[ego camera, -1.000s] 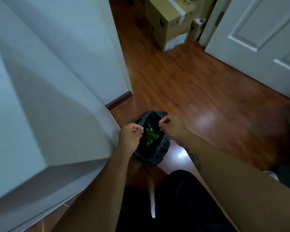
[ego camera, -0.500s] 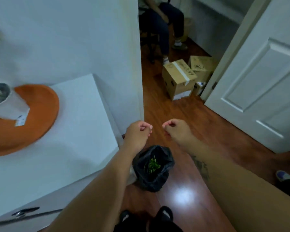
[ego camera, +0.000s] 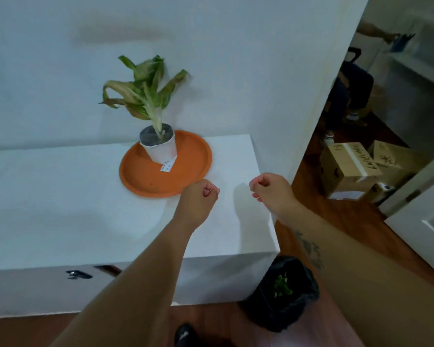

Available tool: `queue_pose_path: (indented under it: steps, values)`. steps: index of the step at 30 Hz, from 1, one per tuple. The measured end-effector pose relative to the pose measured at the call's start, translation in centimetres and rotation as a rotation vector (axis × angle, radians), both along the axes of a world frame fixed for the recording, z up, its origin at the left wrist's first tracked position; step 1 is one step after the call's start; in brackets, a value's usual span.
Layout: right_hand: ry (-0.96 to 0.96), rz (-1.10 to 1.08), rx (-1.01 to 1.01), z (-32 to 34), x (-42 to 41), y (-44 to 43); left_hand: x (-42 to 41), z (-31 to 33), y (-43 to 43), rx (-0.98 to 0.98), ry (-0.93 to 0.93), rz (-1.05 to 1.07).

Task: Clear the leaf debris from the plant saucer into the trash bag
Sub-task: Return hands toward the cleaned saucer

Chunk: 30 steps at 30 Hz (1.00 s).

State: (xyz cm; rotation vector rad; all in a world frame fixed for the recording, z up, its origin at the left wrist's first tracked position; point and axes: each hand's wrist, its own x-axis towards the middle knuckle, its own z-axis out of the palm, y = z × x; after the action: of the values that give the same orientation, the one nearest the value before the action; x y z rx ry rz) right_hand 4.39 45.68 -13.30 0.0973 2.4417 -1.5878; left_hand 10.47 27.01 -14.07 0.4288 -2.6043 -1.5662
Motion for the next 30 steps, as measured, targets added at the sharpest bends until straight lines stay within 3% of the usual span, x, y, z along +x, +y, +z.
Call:
queue_pose_path:
  steps: [7,12,20,27,30]
  values:
    - [0.120,0.148,0.048,1.4,-0.4,-9.0,1.1,0.2,-10.0,-0.348,0.115,0.048]
    - [0.262,0.180,0.106,2.0,-1.9,-14.8,0.7,-0.3,-16.6,-0.661,0.072,-0.018]
    - [0.456,0.177,0.267,2.8,-5.2,-22.7,-0.7,-2.8,-24.7,-0.714,-0.081,-0.147]
    - [0.309,0.332,0.374,2.7,-7.0,-25.5,-0.9,-4.5,-26.8,-0.701,-0.045,-0.166]
    - [0.276,0.330,0.322,1.7,-7.7,-25.8,-0.9,-5.0,-26.8,-0.693,-0.010,-0.138]
